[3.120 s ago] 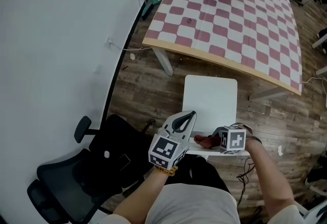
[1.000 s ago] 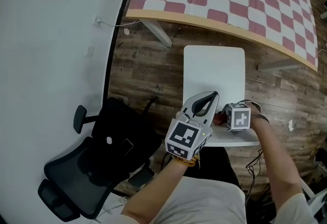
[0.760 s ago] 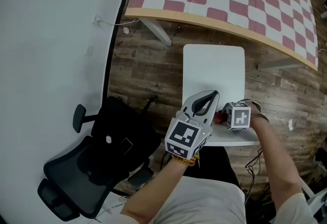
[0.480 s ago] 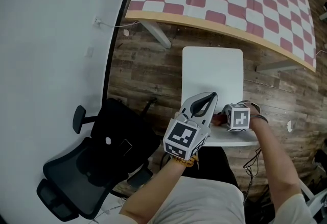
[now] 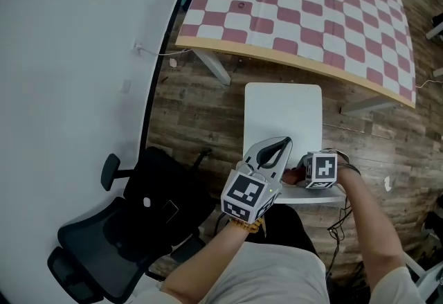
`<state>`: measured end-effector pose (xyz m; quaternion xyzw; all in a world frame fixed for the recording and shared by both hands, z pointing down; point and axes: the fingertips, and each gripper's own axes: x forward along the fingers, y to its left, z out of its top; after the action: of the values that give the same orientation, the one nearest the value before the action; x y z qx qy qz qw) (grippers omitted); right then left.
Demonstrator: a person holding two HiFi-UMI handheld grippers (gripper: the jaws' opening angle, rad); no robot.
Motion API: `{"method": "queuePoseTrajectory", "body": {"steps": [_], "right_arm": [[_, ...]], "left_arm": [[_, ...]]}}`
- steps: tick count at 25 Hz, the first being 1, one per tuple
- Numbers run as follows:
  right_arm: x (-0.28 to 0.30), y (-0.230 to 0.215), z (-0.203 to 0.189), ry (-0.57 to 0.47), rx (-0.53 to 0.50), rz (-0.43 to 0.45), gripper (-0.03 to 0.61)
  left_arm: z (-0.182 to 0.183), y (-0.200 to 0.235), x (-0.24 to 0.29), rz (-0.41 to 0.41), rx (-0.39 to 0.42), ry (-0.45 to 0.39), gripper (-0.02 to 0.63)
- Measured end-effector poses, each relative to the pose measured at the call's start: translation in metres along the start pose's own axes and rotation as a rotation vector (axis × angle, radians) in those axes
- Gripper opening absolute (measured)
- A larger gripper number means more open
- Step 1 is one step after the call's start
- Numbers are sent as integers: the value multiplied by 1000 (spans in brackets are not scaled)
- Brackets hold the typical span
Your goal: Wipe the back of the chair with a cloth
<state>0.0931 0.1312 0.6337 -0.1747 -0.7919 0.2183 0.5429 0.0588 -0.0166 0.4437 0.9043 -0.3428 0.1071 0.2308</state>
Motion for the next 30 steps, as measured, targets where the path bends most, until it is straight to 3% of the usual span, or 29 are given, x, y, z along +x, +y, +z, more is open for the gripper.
{"method": "queuePoseTrajectory", "body": {"steps": [18, 30], "right_arm": [[-60, 48, 15, -35, -59, 26, 101], [-53, 41, 2, -8, -49, 4, 101]], "left_arm": [[31, -30, -3, -9, 12, -44, 12], [19, -31, 2, -8, 0, -31, 12]]}}
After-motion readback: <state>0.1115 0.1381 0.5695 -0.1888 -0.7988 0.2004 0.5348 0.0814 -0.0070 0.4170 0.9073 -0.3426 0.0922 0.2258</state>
